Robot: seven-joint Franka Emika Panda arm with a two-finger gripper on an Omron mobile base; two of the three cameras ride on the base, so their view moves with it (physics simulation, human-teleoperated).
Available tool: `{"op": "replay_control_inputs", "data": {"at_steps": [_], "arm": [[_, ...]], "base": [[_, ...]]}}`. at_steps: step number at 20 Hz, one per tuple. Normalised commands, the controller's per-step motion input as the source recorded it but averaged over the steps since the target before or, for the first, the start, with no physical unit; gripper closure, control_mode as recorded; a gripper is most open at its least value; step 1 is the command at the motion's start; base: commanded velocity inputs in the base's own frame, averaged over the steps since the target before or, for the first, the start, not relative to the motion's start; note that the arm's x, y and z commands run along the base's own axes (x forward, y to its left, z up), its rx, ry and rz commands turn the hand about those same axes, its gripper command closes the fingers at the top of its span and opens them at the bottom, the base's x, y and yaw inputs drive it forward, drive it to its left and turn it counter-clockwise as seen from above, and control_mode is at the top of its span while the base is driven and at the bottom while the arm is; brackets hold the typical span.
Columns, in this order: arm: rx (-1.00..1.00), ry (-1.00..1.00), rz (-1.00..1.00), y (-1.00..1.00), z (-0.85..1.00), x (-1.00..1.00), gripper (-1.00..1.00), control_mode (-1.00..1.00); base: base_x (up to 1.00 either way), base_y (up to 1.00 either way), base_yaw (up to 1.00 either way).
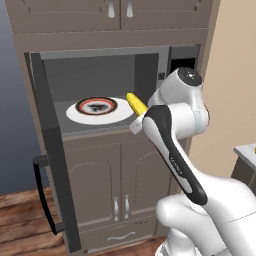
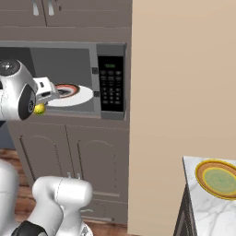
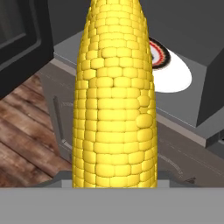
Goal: Pick the corn from the counter and place it in the microwave. Then turn on the microwave.
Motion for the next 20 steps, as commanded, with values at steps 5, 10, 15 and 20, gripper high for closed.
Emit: {"op": "replay_control_inputs", "data": {"at_steps": [5,10,15,20], "arm": [[0.00,0.01,0.00,0.05,-0.04,0.17,1.00,-1.00],[0.00,0.03,-0.01,0.03,0.00,0.27,1.00,-1.00],[0.00,0.00,-0.03,0.02,0.00,0.32,1.00,-1.00],[0.00,-0.01,-0.02,0.09,-0.06,0.11,1.00,-1.00]], "base": [[0.00,0.00,0.00],[0.00,0.00,0.00],[0.00,0.00,0.00],[0.00,0.00,0.00]]}}
